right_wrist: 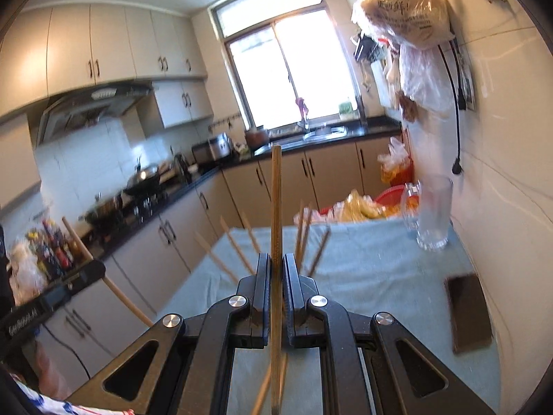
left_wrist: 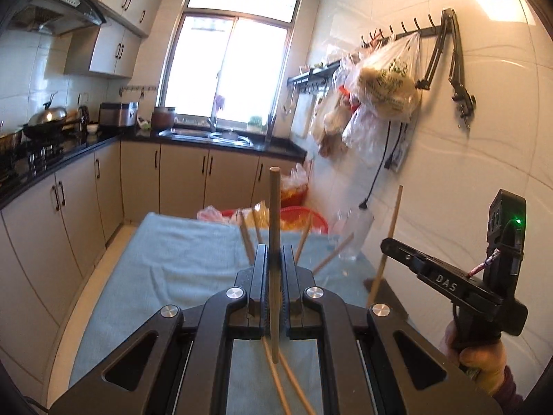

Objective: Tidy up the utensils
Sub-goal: 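Lower the chopsticks into the black holder and open both grippers, then move both grippers back to the remaining chopsticks on the towel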

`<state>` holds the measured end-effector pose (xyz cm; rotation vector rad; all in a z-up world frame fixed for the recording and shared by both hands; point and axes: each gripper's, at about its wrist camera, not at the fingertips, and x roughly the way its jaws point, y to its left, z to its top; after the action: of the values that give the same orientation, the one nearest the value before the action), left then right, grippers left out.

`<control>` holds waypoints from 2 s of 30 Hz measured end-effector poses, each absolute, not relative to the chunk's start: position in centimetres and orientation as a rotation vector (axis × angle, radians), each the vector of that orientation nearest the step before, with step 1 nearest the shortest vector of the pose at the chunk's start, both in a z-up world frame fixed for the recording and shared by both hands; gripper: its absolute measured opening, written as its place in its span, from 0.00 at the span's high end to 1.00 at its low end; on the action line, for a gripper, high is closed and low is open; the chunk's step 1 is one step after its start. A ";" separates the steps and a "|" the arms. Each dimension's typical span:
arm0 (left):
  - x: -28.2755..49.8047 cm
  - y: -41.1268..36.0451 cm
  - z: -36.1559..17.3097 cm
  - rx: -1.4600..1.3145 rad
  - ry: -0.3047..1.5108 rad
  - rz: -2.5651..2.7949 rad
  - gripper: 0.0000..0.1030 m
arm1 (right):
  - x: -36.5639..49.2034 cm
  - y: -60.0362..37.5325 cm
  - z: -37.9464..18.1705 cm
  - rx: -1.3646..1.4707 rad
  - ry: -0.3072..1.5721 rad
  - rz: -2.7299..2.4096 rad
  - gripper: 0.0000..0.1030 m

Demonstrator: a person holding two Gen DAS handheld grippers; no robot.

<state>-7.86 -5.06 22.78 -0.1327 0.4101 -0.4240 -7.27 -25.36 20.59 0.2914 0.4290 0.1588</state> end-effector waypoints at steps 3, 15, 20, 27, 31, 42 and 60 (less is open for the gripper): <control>-5.4 -6.1 23.4 -0.147 0.405 -0.424 0.94 | -4.8 -25.2 21.6 0.292 0.373 0.134 0.93; 3.5 -10.1 21.9 -0.145 0.446 -0.403 0.94 | 3.3 -25.6 19.5 0.334 0.372 0.073 0.93; 5.4 -11.3 19.2 -0.105 0.507 -0.390 0.94 | 4.2 -25.4 17.4 0.325 0.420 0.071 0.92; 5.2 -11.1 18.2 -0.093 0.532 -0.369 0.94 | 4.6 -25.2 16.0 0.307 0.476 0.074 0.92; 4.4 -10.9 18.6 -0.081 0.519 -0.373 0.94 | 4.7 -24.9 15.9 0.296 0.491 0.087 0.92; -1.1 -8.1 21.2 -0.101 0.475 -0.353 0.63 | 2.1 -24.6 19.0 0.275 0.444 0.095 0.67; -8.8 -0.3 10.0 -0.198 0.792 -0.120 0.45 | -10.2 -22.1 8.5 0.221 0.779 0.168 0.40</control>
<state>-8.84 -0.35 10.04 -0.1982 0.7925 -0.1202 -10.19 -22.12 8.51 0.2207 0.7789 0.1681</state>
